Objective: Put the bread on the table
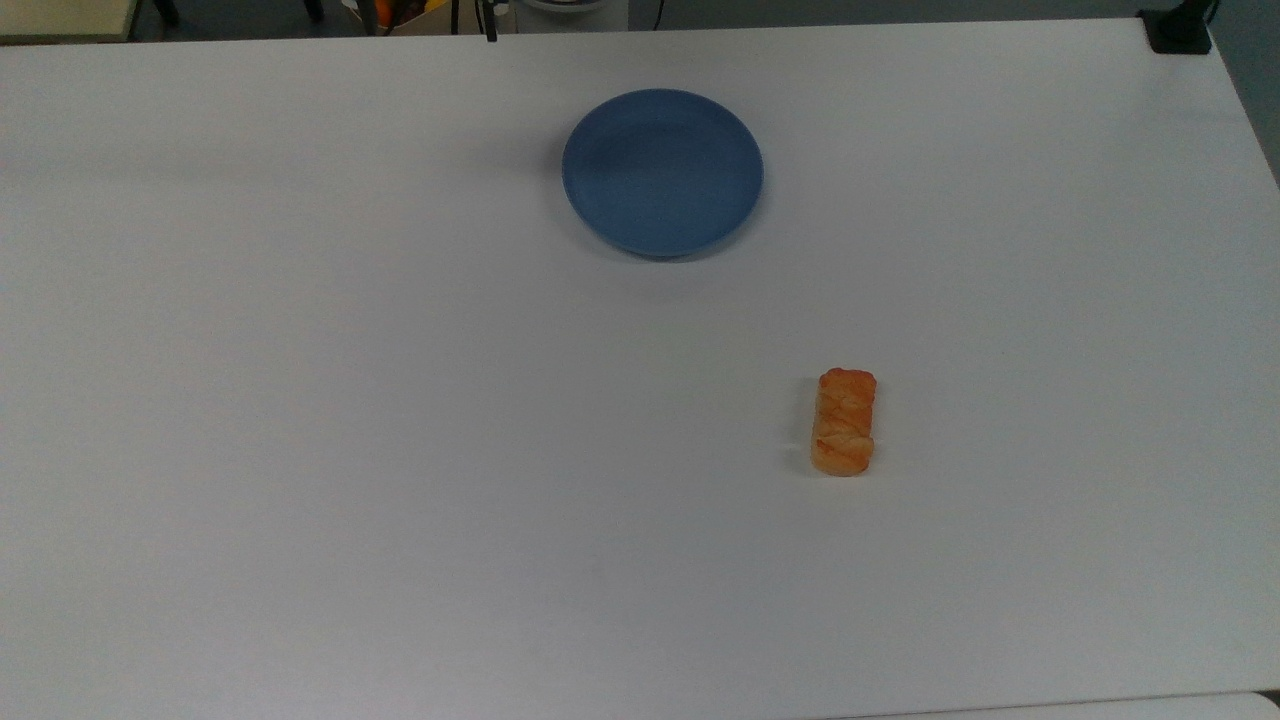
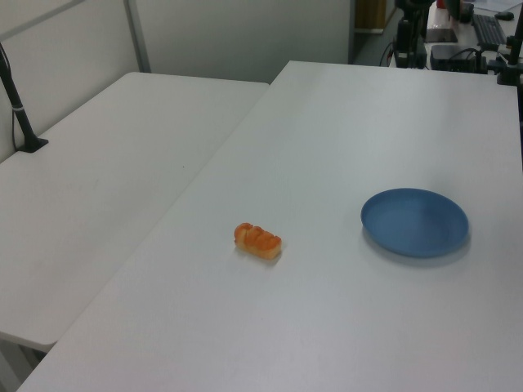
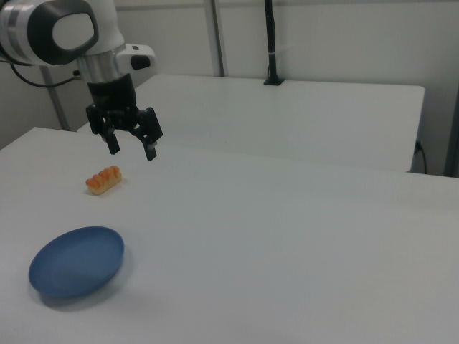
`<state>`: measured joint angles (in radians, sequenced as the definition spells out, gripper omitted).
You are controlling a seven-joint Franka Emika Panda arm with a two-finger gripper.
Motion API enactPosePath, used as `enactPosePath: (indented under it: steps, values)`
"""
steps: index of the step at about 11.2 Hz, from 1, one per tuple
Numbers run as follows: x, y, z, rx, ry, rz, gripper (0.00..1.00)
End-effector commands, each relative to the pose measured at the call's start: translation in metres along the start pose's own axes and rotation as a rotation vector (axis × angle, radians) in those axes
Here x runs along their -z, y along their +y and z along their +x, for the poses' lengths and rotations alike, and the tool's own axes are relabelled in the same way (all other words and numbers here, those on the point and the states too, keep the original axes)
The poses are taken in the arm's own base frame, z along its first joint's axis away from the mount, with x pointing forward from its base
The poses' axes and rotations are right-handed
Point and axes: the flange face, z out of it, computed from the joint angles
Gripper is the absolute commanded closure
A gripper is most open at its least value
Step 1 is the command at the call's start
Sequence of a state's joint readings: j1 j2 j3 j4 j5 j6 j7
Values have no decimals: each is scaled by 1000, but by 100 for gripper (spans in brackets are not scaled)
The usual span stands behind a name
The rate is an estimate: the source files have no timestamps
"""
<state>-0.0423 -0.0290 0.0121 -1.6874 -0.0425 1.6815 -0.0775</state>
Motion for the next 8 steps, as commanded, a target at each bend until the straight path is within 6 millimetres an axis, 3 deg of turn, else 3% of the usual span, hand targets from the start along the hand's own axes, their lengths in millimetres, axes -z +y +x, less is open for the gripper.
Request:
enactPosePath:
  steps: [1,8]
  values:
    - [3,0,-12,4,-13,12,0]
    - [2,18,-17,-30,-42,13,0]
